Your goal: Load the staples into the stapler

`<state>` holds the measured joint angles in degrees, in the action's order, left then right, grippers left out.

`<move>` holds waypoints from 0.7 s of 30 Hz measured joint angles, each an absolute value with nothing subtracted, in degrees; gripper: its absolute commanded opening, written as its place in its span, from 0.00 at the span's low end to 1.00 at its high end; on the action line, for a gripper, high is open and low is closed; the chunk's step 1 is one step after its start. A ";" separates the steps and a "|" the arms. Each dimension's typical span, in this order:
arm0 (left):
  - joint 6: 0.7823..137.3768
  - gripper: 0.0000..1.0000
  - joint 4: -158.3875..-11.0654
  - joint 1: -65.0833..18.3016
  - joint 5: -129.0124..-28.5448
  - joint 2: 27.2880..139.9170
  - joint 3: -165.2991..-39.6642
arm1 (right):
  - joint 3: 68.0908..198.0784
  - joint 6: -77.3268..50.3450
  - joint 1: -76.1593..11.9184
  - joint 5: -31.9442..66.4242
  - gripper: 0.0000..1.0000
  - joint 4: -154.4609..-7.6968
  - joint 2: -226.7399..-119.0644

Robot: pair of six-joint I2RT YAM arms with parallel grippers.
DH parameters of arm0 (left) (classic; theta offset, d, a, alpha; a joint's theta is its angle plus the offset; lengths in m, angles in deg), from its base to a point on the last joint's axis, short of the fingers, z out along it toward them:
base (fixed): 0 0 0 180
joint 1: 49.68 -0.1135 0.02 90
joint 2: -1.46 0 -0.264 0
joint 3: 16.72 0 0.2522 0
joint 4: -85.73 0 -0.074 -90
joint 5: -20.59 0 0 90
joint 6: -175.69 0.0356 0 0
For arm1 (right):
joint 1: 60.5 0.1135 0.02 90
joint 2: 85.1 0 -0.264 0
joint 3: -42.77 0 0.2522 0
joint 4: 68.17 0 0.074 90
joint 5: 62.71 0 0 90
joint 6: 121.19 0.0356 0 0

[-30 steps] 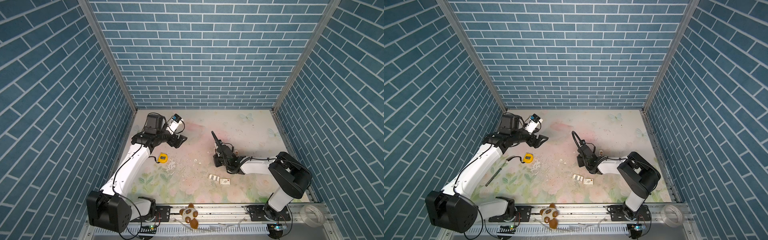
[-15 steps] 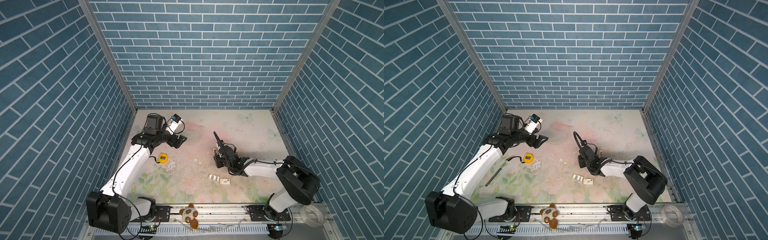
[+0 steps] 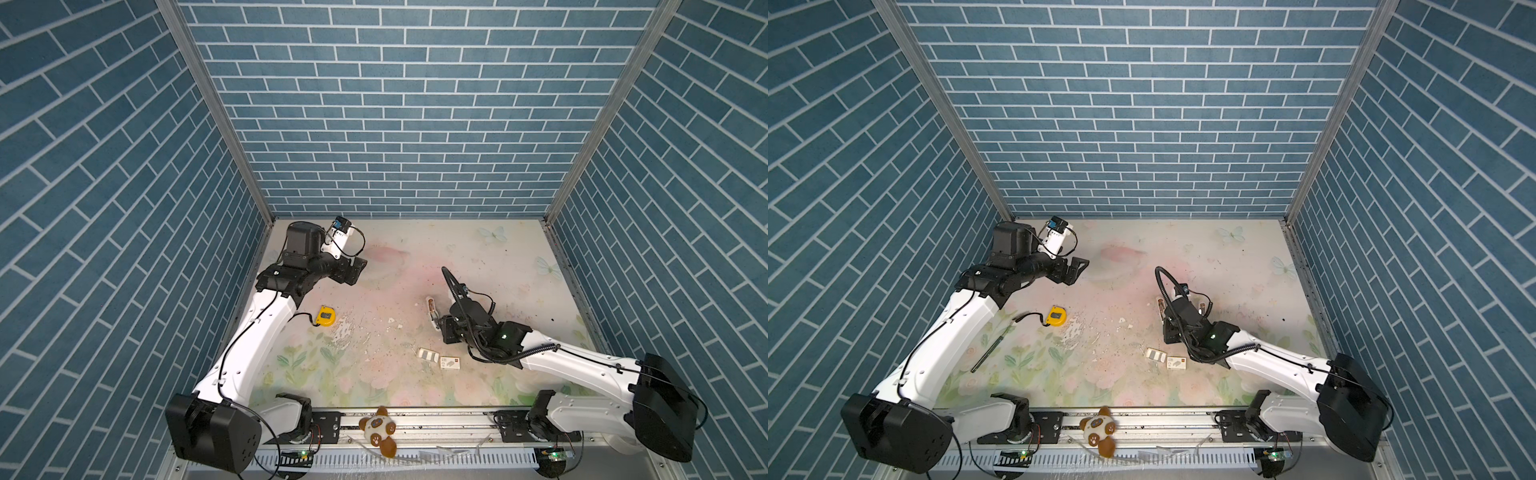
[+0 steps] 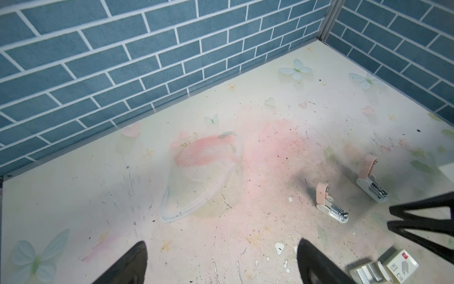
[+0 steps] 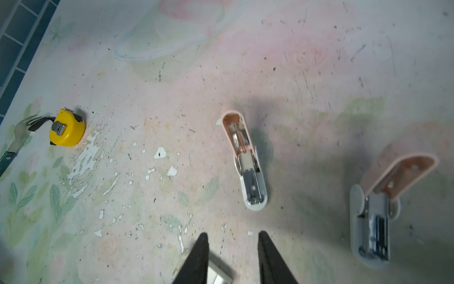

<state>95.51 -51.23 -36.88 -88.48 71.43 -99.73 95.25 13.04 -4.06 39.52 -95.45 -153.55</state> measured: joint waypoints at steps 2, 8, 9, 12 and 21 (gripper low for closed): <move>94.88 0.96 -51.23 -36.58 -88.19 71.43 -100.43 | 95.25 16.93 -1.61 39.70 0.32 -97.98 -152.76; 94.02 0.96 -50.86 -34.68 -87.76 71.43 -100.63 | 96.04 26.22 5.32 40.18 0.32 -101.87 -155.27; 94.00 0.96 -50.86 -34.39 -87.65 71.43 -100.63 | 96.61 27.31 6.04 40.18 0.32 -102.33 -156.61; 93.89 0.96 -50.84 -34.00 -87.63 71.43 -100.63 | 98.81 29.41 7.15 40.18 0.32 -103.34 -160.45; 93.54 0.96 -50.84 -33.93 -87.82 71.43 -100.63 | 102.79 31.68 7.66 40.18 0.28 -103.69 -166.44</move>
<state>93.54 -50.84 -33.93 -87.82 71.43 -100.63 102.79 31.68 7.66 40.18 -103.69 -166.44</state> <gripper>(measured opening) 0.959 0.288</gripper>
